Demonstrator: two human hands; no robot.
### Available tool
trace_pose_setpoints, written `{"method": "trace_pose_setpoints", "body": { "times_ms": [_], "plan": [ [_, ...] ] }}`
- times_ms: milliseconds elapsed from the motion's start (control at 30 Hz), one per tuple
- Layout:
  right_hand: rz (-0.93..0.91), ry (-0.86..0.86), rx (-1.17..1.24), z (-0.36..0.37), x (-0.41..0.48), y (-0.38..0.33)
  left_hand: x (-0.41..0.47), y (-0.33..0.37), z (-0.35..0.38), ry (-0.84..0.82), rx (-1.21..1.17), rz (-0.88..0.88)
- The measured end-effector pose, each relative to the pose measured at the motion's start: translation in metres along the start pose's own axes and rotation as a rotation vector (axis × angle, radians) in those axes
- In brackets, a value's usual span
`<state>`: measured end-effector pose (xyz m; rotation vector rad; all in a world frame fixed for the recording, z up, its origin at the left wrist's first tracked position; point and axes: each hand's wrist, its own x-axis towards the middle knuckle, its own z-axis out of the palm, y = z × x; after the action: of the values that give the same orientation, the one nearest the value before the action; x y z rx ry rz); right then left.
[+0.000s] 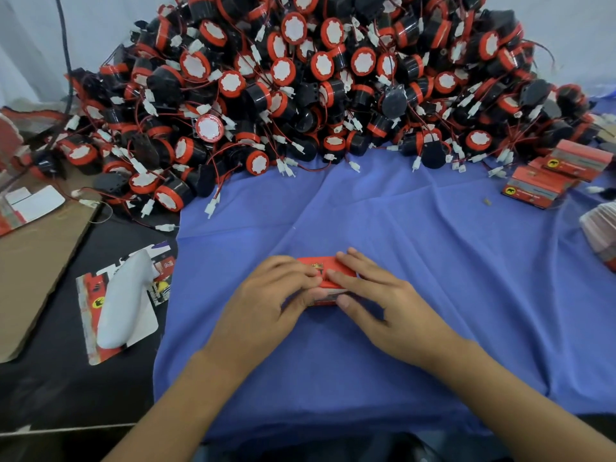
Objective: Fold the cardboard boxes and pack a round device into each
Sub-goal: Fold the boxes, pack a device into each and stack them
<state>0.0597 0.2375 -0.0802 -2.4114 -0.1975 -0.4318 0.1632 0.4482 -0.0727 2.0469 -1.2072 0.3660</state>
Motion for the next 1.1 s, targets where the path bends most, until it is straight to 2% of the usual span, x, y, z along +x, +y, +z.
{"method": "trace_pose_setpoints", "body": {
  "times_ms": [233,367,433,533,600,700,767,933,1033,1100],
  "plan": [
    [0.036,0.114,-0.127,0.012,-0.007,-0.016,-0.017,0.015,0.010,0.046,0.160,-0.022],
    [0.114,0.141,-0.080,0.015,-0.008,-0.026,-0.022,0.031,0.015,0.069,0.293,-0.077],
    [0.150,0.156,-0.089,0.018,-0.009,-0.031,-0.028,0.040,0.013,0.039,0.378,-0.051],
    [0.180,0.150,-0.232,0.025,-0.010,-0.038,-0.031,0.054,0.008,-0.087,0.518,-0.044],
    [0.191,0.136,-0.296,0.029,-0.011,-0.042,-0.029,0.060,0.005,-0.110,0.571,-0.046],
    [0.210,0.123,-0.323,0.029,-0.010,-0.045,-0.019,0.063,-0.002,-0.075,0.488,-0.094],
    [0.238,0.056,-0.325,0.028,-0.009,-0.047,-0.010,0.062,-0.007,-0.105,0.483,-0.124],
    [0.290,-0.137,-0.363,0.030,-0.010,-0.049,-0.006,0.061,-0.005,-0.123,0.643,0.004],
    [0.304,-0.145,-0.346,0.034,-0.011,-0.050,-0.014,0.059,-0.004,-0.094,0.607,-0.001],
    [0.312,-0.099,-0.274,0.035,-0.012,-0.051,-0.017,0.055,-0.001,-0.075,0.484,-0.070]
  ]
}}
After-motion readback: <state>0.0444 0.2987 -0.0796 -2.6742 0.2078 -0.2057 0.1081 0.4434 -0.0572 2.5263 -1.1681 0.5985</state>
